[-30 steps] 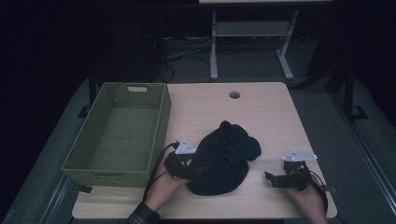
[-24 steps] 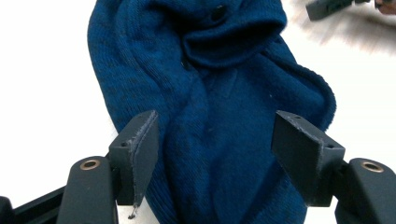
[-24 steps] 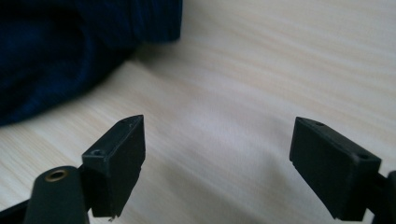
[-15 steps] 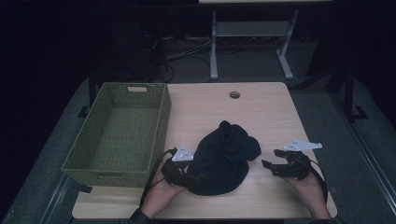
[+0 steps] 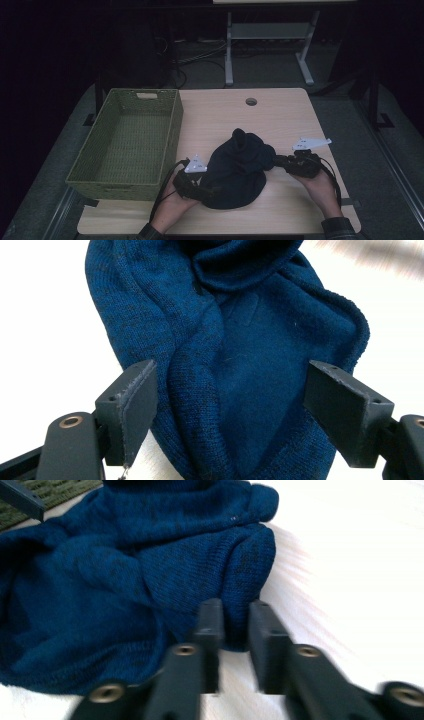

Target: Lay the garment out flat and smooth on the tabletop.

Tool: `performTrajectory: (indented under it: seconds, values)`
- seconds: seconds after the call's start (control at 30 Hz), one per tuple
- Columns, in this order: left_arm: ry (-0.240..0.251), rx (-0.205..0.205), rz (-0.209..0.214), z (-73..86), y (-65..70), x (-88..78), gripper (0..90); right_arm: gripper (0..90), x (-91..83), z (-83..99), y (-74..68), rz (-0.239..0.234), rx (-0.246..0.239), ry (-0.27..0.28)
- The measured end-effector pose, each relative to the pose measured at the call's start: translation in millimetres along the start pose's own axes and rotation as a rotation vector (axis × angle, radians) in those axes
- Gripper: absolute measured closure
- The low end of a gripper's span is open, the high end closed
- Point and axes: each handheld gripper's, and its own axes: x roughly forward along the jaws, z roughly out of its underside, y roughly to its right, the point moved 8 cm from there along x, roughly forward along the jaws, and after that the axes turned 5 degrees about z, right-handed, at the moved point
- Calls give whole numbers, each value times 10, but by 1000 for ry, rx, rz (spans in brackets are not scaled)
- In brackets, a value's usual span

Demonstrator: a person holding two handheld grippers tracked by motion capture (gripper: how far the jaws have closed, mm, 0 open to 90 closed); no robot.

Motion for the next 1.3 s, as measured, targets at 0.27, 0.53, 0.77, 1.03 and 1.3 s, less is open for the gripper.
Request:
performTrajectory:
  seconds: [0.27,0.53,0.77,1.03,1.3]
  values:
    - [6,1,-4,-16,-6,-27,219,860,1,-256,44,16,-23,10]
    - [8,1,0,-23,4,-23,219,865,21,-548,171,64,-55,9]
    - [2,5,10,-18,28,0,219,866,86,-796,303,83,-55,20]
    - [-5,15,15,-14,48,35,219,865,260,-991,507,106,-47,22]
    - [-19,19,24,-6,73,60,219,863,525,-1119,675,143,-49,4]
